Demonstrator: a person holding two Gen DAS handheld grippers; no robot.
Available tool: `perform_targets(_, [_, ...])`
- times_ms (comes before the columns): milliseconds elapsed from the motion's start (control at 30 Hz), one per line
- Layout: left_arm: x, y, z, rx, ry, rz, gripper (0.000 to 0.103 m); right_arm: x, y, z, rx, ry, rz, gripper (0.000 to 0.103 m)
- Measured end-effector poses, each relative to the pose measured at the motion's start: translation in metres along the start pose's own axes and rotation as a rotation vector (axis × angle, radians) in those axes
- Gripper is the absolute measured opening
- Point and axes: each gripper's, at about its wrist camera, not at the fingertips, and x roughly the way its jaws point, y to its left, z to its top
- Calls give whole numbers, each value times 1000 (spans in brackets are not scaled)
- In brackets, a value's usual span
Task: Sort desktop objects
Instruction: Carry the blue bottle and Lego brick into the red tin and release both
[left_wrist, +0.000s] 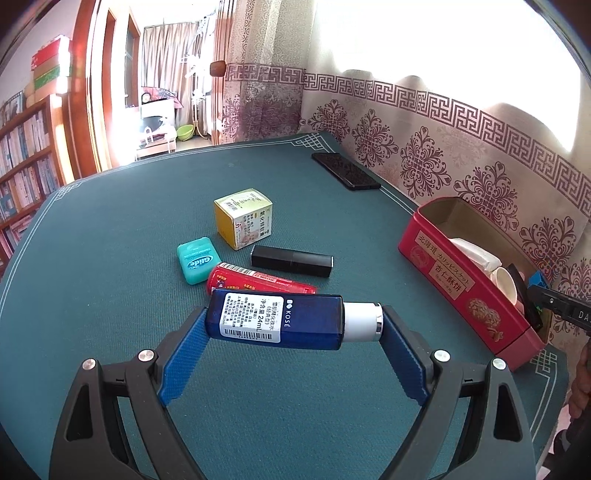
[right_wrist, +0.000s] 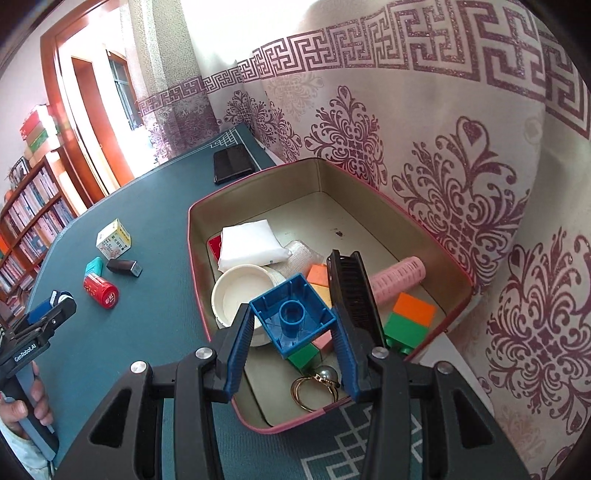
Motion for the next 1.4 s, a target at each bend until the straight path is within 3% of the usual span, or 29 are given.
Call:
perform_targets(167, [-1,-18,2,27,3,-16,92,1,-8,0,7,7,7,47])
perform_targets(300, [0,-34,5,53,7,-29,92,-1,-14,-1,0,-4,8,61])
perform_targets(800, [12,-134,35,227,1,-133,92,-12,-25,-9,-75,-59,-6,76])
perform_targets(1133, [35,-197,54,260,57,-256,92,-17,-42,-4,-59,-89,-6,79])
perform_targets(1400, [49,-222,52,280,115,-332,93,-16,-48,-2,-39,-84,0,79])
